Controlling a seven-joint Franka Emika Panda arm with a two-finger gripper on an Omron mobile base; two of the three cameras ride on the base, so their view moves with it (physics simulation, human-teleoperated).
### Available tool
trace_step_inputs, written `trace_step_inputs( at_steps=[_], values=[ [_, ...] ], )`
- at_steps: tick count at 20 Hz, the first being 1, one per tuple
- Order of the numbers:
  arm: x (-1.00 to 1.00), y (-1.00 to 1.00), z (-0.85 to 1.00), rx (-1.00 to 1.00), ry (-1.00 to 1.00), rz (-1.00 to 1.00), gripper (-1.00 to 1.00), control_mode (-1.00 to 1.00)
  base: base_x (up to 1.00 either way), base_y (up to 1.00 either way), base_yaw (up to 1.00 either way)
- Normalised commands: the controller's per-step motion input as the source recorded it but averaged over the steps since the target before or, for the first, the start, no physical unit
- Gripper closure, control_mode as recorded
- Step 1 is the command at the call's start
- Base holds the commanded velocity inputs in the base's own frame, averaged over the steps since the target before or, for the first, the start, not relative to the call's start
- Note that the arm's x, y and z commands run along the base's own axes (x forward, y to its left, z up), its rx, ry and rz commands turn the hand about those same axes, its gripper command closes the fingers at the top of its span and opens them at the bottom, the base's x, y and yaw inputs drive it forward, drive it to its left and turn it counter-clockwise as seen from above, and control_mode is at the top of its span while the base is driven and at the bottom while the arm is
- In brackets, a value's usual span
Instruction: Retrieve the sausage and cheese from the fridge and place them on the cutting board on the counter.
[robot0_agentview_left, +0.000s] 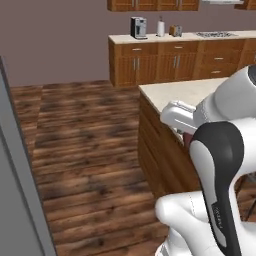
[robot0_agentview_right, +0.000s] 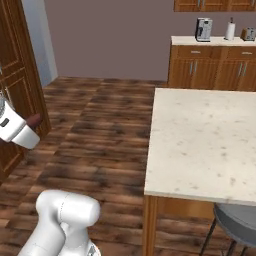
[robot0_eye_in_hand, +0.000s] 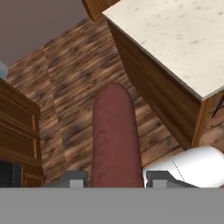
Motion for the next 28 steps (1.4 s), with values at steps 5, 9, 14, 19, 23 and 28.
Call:
trace_step_inputs(
  at_steps=[5, 9, 14, 19, 23, 28],
  values=[
    [0.00, 0.00, 0.00, 0.00, 0.00, 0.00, 1.00, 1.00, 1.00, 0.15, 0.00],
    [0.00, 0.00, 0.00, 0.00, 0.00, 0.00, 1.00, 1.00, 1.00, 0.01, 0.00],
    [0.00, 0.00, 0.00, 0.00, 0.00, 0.00, 1.00, 1.00, 1.00, -0.11, 0.00],
    [0.00, 0.00, 0.00, 0.00, 0.00, 0.00, 1.00, 1.00, 1.00, 0.05, -0.04],
    [0.00, 0.00, 0.00, 0.00, 0.00, 0.00, 1.00, 1.00, 1.00, 0.20, -0.21],
    [0.00, 0.00, 0.00, 0.00, 0.00, 0.00, 1.00, 1.00, 1.00, 0.24, -0.27]
  ],
)
